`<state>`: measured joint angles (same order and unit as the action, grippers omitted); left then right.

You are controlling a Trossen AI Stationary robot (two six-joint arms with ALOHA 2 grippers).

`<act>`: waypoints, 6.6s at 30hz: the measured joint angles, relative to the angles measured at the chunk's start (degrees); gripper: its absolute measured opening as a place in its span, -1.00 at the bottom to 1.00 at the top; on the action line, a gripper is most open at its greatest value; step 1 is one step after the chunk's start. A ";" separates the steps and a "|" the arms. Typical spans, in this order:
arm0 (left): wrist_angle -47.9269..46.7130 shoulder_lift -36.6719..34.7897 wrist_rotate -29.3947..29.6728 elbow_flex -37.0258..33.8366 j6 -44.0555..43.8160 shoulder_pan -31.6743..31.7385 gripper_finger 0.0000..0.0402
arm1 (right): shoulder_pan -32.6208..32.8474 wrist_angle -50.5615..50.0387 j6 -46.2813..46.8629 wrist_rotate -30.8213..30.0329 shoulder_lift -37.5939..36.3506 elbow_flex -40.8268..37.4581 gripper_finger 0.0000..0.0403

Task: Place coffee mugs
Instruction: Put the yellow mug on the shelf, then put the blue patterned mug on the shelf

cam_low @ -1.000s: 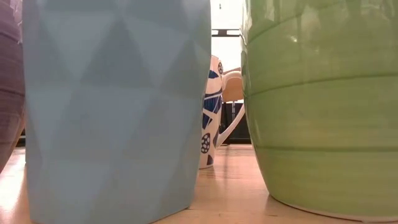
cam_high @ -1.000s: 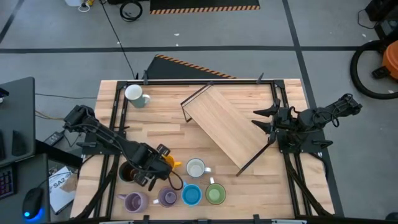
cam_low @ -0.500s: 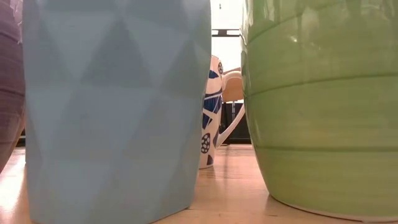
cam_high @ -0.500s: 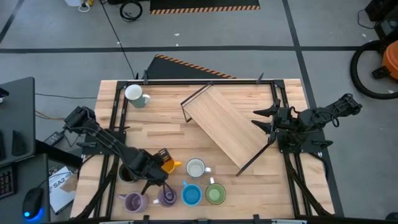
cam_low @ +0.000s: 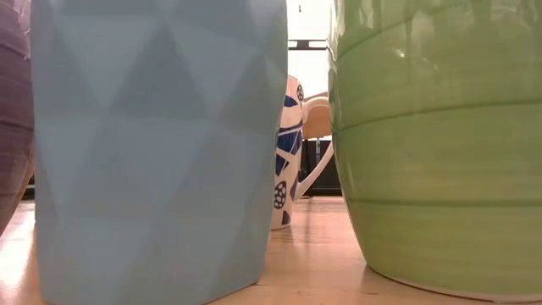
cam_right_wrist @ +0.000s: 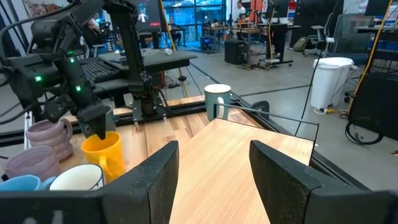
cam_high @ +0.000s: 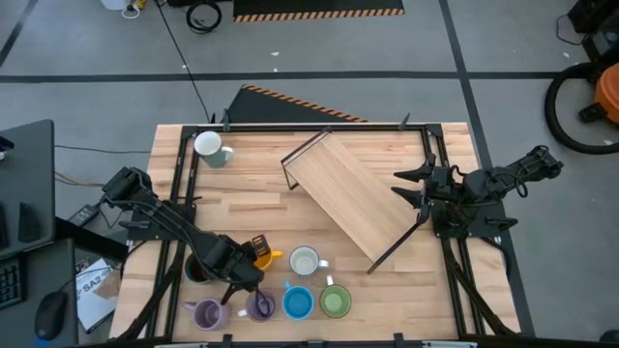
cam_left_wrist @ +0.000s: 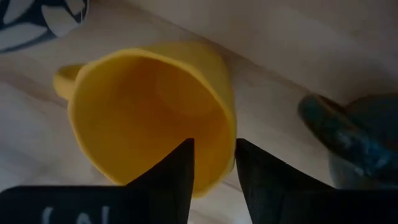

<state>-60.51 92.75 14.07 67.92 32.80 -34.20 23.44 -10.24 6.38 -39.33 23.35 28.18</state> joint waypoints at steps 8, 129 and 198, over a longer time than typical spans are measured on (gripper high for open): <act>2.88 0.71 -2.12 -1.11 -0.07 -0.02 -0.50 | 0.00 0.24 0.08 0.00 0.00 0.00 0.01; -2.44 17.24 0.95 54.45 24.01 47.06 -0.27 | -5.27 4.13 -9.46 6.51 0.52 -0.04 0.01; 0.87 17.01 -2.44 26.32 31.56 10.25 -0.29 | -5.27 4.17 -10.68 5.95 0.87 -0.04 0.01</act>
<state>-59.64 109.76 11.63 94.24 64.36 -23.95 18.17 -6.07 -4.30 -33.39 24.22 28.14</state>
